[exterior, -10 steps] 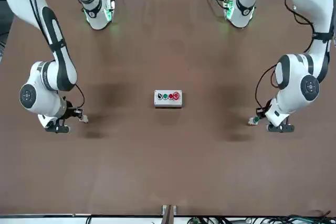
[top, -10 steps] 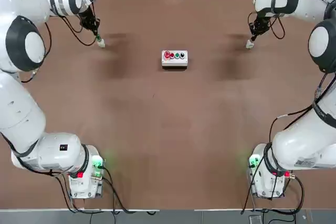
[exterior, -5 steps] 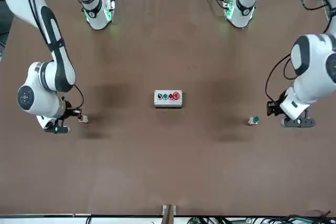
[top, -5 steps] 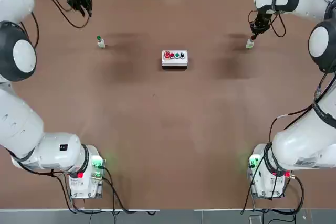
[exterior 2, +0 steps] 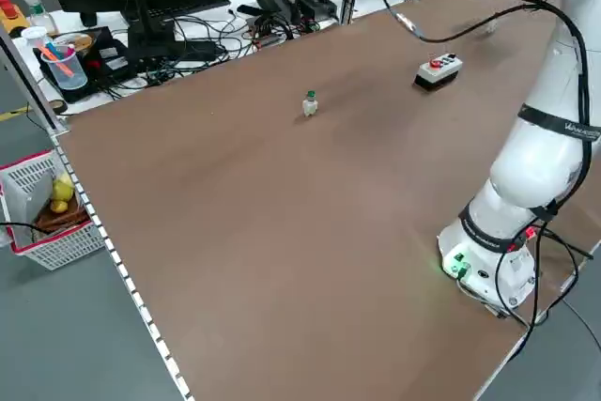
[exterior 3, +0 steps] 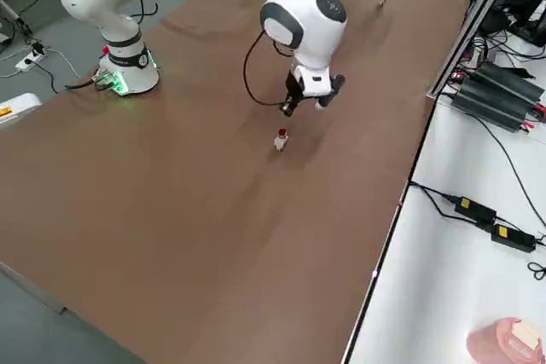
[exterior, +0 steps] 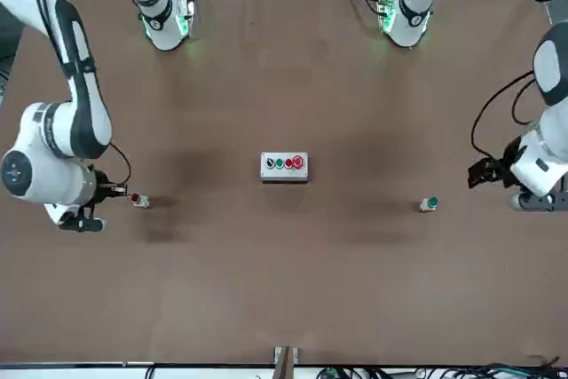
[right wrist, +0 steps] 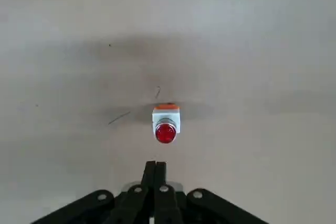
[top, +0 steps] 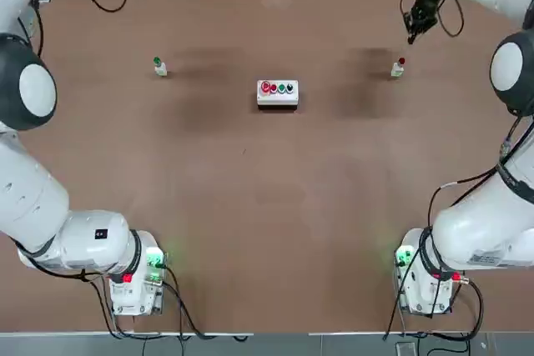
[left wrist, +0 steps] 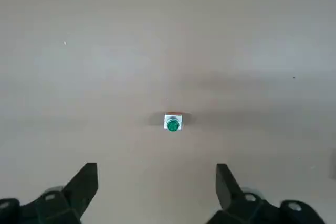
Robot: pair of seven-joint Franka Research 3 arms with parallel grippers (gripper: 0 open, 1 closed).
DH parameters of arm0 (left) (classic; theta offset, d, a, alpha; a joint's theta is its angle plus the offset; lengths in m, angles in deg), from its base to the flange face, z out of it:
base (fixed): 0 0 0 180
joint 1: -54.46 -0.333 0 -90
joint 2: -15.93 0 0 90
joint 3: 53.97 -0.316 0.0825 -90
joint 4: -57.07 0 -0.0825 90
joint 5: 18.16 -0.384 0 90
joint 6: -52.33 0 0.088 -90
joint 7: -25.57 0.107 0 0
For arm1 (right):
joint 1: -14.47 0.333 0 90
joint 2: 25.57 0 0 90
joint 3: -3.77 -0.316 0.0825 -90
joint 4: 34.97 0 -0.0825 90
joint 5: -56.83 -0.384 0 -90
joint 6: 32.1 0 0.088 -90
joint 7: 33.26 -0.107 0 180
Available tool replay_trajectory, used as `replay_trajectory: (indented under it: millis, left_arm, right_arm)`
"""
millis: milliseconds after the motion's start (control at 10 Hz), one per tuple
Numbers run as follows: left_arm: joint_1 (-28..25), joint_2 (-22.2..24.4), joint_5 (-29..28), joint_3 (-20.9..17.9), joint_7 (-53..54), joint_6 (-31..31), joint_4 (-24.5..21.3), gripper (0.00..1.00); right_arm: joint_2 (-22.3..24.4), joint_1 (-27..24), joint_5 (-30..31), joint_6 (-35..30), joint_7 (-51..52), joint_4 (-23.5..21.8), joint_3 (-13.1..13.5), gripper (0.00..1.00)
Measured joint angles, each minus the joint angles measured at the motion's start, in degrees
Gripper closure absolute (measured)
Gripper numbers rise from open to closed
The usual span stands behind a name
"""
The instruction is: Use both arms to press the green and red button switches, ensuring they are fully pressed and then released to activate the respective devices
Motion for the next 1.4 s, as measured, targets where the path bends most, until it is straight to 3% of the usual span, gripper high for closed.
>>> replay_trajectory:
  millis: [100, 400, 700, 1000, 1400]
  left_arm:
    - [0.0, 0.04, 0.0, -0.06, -0.01, 2.81, 2.22, 0.0]
    - [-0.07, 0.25, 0.0, -0.3, -0.02, 6.51, 6.75, 0.0]
    - [-0.07, 2.13, 0.0, -0.3, -0.02, 7.94, 7.58, 0.0]
    - [-0.34, 2.67, 0.0, -0.32, -0.02, 8.14, 7.63, 0.0]
    - [-1.55, 3.42, 0.12, -0.27, -0.01, 8.26, 7.66, 0.0]
  right_arm:
    - [0.05, 0.02, 0.0, -1.93, -0.01, 2.42, -0.06, 0.85]
    - [0.21, 0.17, -0.01, -3.79, -0.01, 6.59, -0.14, 0.4]
    - [1.08, 0.02, 0.01, -5.68, 0.06, 10.96, 0.03, 0.0]
    - [4.18, -0.14, 0.1, -9.27, 0.52, 12.46, 0.74, 0.0]
    - [13.38, -0.39, 0.12, -17.32, 0.54, 11.55, 1.27, 0.0]
